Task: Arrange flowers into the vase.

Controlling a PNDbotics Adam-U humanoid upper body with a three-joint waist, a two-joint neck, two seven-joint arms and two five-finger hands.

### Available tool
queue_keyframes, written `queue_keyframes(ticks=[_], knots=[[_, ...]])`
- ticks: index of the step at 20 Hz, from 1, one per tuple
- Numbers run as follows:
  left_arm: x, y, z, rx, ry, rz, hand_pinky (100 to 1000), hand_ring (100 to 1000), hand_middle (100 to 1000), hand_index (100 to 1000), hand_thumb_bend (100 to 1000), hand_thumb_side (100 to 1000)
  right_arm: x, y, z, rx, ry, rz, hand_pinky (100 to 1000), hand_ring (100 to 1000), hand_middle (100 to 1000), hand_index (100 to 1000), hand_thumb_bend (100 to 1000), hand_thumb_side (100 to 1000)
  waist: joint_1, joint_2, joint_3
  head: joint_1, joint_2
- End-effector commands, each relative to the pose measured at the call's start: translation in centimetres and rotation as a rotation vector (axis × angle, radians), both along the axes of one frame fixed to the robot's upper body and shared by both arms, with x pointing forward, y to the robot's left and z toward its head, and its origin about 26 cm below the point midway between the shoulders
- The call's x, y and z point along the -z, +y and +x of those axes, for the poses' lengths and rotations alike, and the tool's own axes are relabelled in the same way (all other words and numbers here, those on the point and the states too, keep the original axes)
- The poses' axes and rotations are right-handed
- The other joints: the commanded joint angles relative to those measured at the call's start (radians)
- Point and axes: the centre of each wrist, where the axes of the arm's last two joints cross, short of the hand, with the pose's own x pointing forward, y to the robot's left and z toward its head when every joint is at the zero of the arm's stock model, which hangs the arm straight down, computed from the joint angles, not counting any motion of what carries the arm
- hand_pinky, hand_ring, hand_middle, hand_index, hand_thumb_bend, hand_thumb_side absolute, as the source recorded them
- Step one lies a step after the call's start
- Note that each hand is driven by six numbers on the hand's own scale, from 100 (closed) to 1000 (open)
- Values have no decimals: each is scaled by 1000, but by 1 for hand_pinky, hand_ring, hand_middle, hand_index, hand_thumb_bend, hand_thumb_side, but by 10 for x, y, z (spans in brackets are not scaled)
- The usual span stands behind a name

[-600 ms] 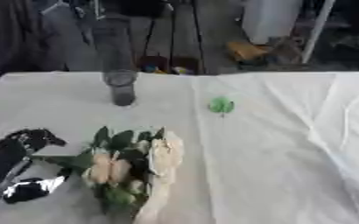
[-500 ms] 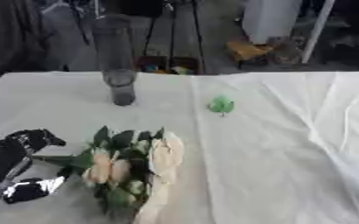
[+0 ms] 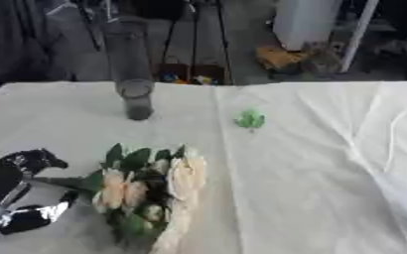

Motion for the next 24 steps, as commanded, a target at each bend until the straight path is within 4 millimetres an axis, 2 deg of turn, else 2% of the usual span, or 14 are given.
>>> queue_keyframes(ticks=[1,18,24], knots=[[-9,9,0,-20,-13,7,722,639,605,726,395,335,-16,-9,1,9,-28,-35,880,1000,845,997,100,878,0,-8,2,-2,-2],[3,-7,6,6,76,60,726,650,624,745,408,338,-16,-7,3,1,-29,-33,880,1000,845,997,100,877,-5,-7,-2,5,2],[4,-13,10,-5,73,71,726,651,628,748,398,329,-16,-7,3,1,-31,-32,880,1000,845,996,100,876,-7,-6,-5,46,-3]])
